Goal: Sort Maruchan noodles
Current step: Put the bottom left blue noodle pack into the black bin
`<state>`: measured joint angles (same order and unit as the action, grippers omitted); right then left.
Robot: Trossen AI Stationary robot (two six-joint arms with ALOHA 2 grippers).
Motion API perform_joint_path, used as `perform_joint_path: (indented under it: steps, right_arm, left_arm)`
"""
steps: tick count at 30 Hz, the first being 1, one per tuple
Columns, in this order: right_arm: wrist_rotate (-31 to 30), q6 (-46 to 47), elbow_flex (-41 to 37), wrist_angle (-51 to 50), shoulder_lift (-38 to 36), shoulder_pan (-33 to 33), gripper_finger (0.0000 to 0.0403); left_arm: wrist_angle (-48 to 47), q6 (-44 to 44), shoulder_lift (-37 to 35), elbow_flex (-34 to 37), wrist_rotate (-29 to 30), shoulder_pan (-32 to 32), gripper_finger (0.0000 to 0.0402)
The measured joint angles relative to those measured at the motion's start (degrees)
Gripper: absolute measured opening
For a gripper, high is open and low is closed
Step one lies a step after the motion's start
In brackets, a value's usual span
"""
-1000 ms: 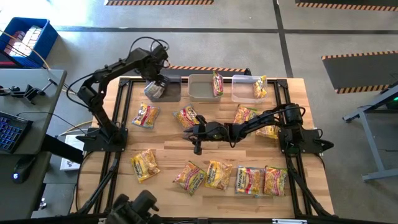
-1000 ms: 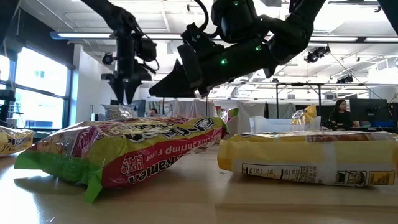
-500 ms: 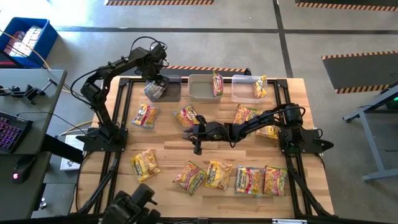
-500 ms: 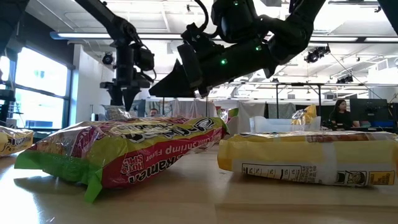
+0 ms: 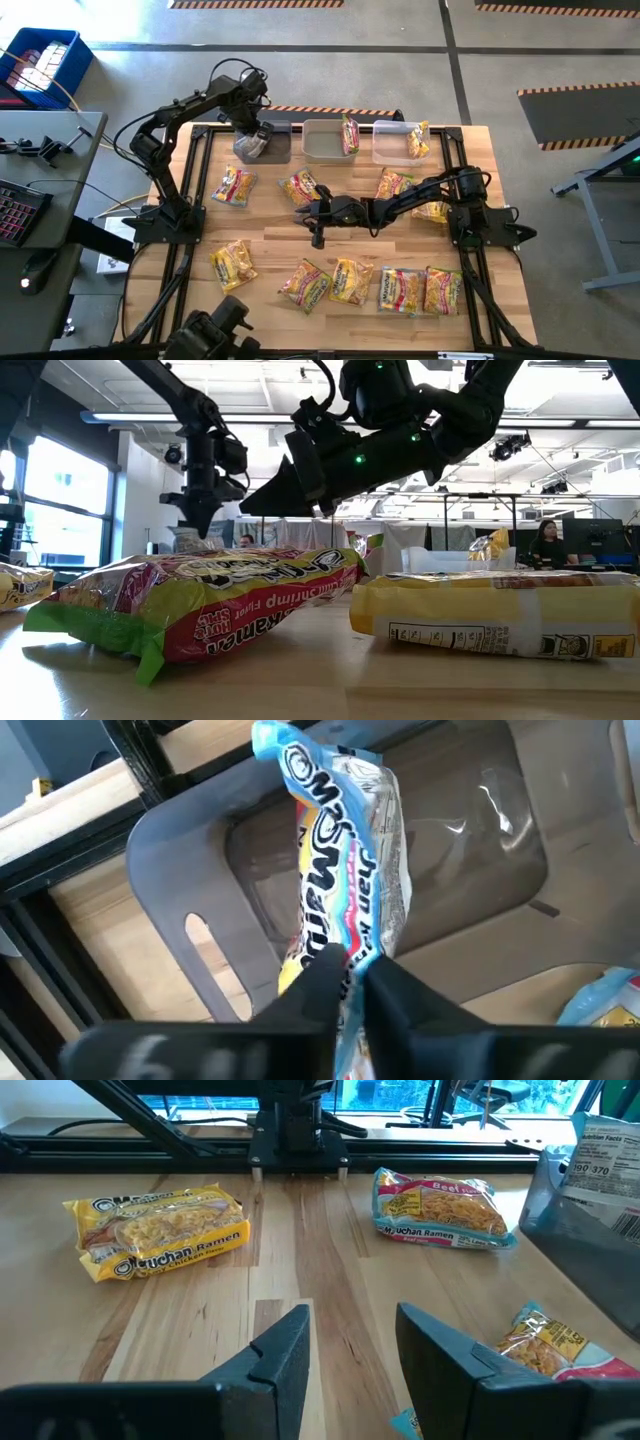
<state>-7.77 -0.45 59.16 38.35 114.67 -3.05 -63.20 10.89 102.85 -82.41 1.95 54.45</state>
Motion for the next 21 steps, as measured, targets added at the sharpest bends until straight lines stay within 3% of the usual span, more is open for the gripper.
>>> perform_joint_path:
  steps: [10, 21]
  right_arm:
    - [0.0, 0.0, 0.0, -0.1, 0.0, 0.0, 0.0134]
    - [0.0, 0.0, -0.02, -1.07, 0.0, 0.0, 0.0134]
  left_arm:
    - [-0.46, 14.3, 0.02, 0.0, 4.4, -0.23, 0.0001]
    - [-1.91, 21.05, 0.02, -0.02, 6.1, -4.94, 0.0]
